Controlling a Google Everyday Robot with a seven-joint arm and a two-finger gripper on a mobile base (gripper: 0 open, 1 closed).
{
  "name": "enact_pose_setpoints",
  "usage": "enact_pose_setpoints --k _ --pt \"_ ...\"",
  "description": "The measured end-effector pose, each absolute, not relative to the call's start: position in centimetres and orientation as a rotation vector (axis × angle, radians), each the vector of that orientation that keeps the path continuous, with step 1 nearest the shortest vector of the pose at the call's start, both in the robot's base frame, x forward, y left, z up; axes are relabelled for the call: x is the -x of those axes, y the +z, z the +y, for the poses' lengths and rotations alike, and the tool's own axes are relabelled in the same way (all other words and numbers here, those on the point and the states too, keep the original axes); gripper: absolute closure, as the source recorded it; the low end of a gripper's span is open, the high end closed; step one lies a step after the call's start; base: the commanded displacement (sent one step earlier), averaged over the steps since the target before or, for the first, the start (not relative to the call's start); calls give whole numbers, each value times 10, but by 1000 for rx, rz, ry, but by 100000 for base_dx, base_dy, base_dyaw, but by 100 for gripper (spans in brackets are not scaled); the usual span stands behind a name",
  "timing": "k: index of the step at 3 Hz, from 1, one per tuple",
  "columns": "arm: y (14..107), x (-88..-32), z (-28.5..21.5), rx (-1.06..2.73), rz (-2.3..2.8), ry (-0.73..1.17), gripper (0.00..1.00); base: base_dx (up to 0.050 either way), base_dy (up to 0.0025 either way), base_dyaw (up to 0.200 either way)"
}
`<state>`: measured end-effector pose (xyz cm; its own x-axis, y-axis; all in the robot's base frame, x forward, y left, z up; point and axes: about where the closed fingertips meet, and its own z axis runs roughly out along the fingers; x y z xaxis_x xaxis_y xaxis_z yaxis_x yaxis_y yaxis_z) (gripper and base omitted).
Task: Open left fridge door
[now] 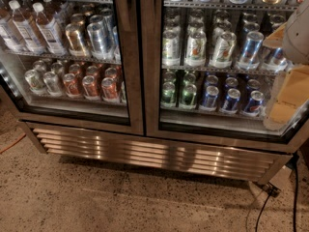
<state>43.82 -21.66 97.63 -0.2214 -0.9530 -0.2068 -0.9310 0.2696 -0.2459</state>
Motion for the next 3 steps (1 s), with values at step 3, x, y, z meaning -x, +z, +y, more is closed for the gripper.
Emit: enact_pose_setpoints --k 3 --pt "938 -454 -167 1718 2041 288 0 0 0 0"
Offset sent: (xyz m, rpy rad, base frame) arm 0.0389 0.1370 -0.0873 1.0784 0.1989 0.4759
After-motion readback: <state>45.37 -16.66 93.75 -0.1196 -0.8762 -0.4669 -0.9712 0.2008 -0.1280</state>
